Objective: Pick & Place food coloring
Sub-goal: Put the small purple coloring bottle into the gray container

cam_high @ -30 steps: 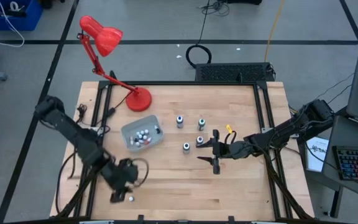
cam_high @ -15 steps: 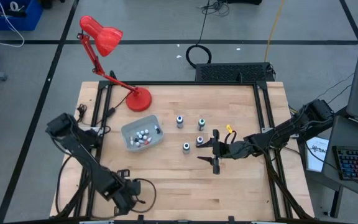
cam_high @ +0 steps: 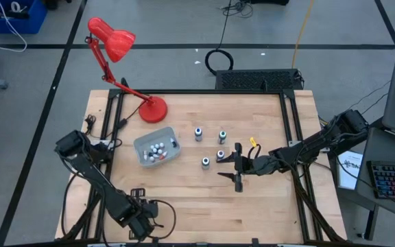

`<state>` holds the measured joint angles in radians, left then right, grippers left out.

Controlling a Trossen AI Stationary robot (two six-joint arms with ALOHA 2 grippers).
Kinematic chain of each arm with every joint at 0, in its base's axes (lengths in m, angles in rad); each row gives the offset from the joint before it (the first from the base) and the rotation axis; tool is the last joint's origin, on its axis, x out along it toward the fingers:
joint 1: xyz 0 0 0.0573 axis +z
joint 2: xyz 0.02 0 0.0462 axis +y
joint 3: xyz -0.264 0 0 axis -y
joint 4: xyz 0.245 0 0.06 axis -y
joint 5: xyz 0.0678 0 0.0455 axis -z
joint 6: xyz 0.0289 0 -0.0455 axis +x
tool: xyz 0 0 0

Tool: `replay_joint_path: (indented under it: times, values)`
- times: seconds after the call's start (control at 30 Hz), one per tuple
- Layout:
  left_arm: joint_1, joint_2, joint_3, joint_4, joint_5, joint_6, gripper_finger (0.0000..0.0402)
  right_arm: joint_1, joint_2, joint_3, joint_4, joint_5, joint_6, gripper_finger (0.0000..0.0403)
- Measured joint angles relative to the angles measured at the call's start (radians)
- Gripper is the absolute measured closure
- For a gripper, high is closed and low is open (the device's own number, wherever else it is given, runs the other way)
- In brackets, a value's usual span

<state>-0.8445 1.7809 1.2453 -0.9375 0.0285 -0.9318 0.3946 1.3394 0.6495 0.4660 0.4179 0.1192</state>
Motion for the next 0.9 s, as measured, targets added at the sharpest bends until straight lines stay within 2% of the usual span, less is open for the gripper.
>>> replay_joint_path:
  times: [0.5,0.9]
  values:
    - [-0.022,0.000,-0.008,0.027,-0.001,-0.065,0.0220,0.000,0.000,0.000,0.000,0.000,0.000,0.0206]
    - [-0.022,0.000,-0.008,0.054,-0.030,-0.058,0.0220,0.000,0.000,0.000,0.000,0.000,0.000,0.0206]
